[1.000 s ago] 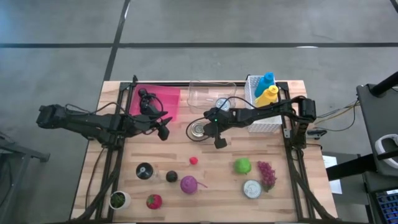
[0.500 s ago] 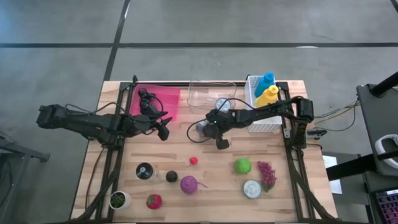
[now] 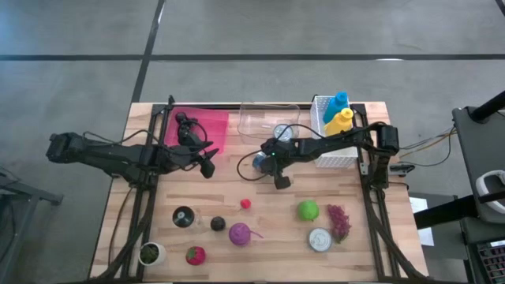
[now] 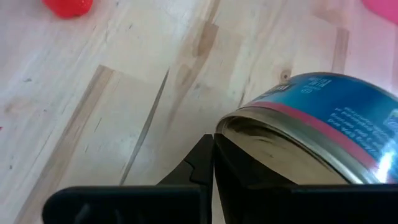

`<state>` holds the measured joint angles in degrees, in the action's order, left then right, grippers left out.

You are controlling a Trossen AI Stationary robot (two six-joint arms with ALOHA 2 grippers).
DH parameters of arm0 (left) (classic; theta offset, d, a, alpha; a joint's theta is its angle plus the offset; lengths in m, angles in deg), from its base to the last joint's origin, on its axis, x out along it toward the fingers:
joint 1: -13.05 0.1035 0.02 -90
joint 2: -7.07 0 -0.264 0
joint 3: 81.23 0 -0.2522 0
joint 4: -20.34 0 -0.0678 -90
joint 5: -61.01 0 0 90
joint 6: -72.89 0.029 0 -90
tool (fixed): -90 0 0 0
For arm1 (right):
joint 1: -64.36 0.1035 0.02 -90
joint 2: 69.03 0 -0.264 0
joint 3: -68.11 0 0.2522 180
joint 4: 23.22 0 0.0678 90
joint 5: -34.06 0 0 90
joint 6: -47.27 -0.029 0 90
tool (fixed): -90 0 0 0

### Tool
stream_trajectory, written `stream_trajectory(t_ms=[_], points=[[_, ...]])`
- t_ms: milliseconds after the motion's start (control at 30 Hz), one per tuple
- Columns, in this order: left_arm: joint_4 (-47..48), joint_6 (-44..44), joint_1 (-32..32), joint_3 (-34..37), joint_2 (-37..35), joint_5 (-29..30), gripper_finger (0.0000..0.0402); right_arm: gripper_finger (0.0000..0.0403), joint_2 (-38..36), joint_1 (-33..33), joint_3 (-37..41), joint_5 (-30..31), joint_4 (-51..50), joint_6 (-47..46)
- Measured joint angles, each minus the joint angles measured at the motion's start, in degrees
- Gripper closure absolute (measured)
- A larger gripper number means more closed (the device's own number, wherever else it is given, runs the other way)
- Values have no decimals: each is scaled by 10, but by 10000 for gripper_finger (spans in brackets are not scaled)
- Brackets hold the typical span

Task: Pick & Place Food Item
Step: Put the blue red tuna can into the transparent bin

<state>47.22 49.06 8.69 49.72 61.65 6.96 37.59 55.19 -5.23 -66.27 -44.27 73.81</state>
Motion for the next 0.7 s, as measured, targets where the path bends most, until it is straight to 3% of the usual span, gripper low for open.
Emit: stream_trajectory(t_ms=[367, 700], points=[[0, 0, 0, 0, 0, 0, 238, 394, -15, 3, 0, 2, -34, -14], [0, 3, 0, 0, 0, 0, 235, 394, -64, 41, 8, 45, -63, -23]])
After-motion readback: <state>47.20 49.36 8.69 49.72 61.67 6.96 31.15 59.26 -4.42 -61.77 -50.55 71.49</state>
